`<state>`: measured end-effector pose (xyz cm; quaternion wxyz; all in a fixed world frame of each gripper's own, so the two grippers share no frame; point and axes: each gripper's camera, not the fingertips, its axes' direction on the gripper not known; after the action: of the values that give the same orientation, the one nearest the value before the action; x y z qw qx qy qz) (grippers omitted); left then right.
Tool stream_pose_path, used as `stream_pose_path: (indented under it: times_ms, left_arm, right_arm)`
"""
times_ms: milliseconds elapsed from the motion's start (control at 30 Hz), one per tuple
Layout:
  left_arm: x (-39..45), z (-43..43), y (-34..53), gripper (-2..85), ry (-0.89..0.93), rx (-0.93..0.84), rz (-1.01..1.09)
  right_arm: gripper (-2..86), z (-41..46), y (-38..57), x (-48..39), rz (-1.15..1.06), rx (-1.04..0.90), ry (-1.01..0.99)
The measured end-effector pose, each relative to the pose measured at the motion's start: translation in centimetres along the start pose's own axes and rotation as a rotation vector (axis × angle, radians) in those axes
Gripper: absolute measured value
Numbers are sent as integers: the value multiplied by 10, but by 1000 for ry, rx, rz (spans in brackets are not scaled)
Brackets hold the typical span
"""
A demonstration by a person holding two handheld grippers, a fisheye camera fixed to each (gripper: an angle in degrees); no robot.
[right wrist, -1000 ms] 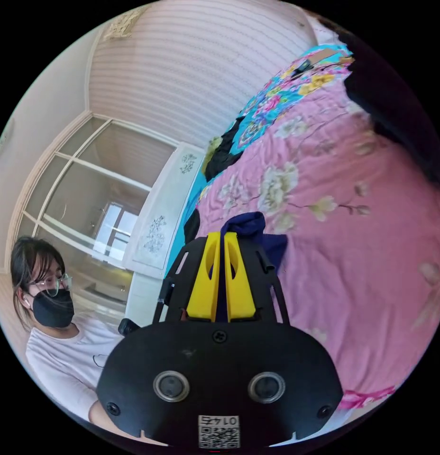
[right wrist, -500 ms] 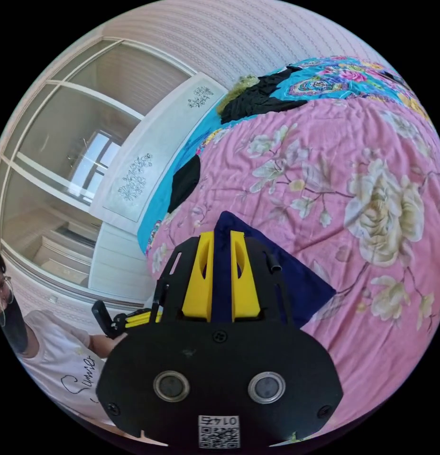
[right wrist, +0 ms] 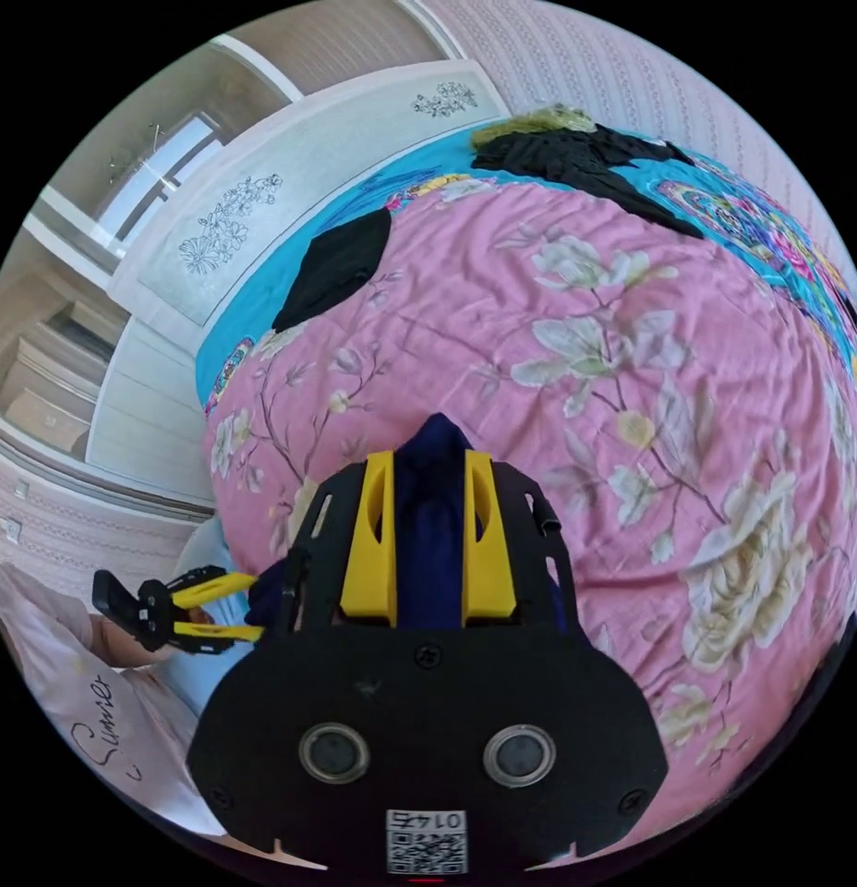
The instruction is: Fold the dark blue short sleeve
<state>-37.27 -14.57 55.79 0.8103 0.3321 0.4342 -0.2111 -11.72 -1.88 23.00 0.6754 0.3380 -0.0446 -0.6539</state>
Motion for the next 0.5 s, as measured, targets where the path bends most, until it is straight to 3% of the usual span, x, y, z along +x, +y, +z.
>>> stream_pose_path:
  times_ms: [100, 200, 367, 500]
  left_arm:
    - [6, 13, -3, 109, -34, -30, 12]
    - [6, 7, -7, 66, -23, -24, 2]
    - [26, -39, -7, 48, 41, 107, 108]
    - [51, -68, -4, 41, 108, 207, 255]
  right_arm:
    - [101, 27, -23, -7, 14, -54, 21]
    - [37, 42, -32, -8, 38, -104, 76]
    - [12, -27, 4, 2, 77, 170, -120]
    - [9, -92, 55, 7, 108, 340, -150]
